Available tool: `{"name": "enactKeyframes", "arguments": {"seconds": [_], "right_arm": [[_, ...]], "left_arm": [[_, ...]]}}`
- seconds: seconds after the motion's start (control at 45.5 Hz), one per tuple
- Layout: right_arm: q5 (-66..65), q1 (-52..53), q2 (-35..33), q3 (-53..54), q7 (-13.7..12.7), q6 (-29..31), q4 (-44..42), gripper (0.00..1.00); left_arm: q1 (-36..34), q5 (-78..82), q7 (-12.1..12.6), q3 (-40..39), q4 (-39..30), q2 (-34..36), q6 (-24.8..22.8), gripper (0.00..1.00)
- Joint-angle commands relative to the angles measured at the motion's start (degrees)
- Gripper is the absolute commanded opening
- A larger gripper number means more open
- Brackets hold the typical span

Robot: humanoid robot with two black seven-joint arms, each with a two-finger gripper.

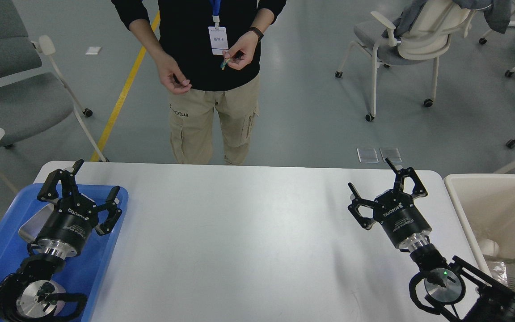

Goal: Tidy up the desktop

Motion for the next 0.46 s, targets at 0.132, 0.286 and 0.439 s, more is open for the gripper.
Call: {"name": "enactKeyframes", "arguments": {"seconds": [0.132,0.286,0.439], "right_arm": [[0.02,-1.2,2.47,0.4,-0.09,0.02,-2.59,1.0],[0.02,-0.59,4.67,0.58,-0.18,0.11,-6.38,1.0],[0.11,-0.41,5.82,2.51,-0.62,-0.16,-6.47,1.0]], "left_arm": [[0.13,-4.42,-0.57,0.05,0.0,-0.39,0.43,0.97],[0.13,-5.74,-0.13,0.05,0.0,-0.92,0.43,0.97],[0.13,-6.36,-0.57,-0.04,0.0,-1.01,0.17,0.97]]}}
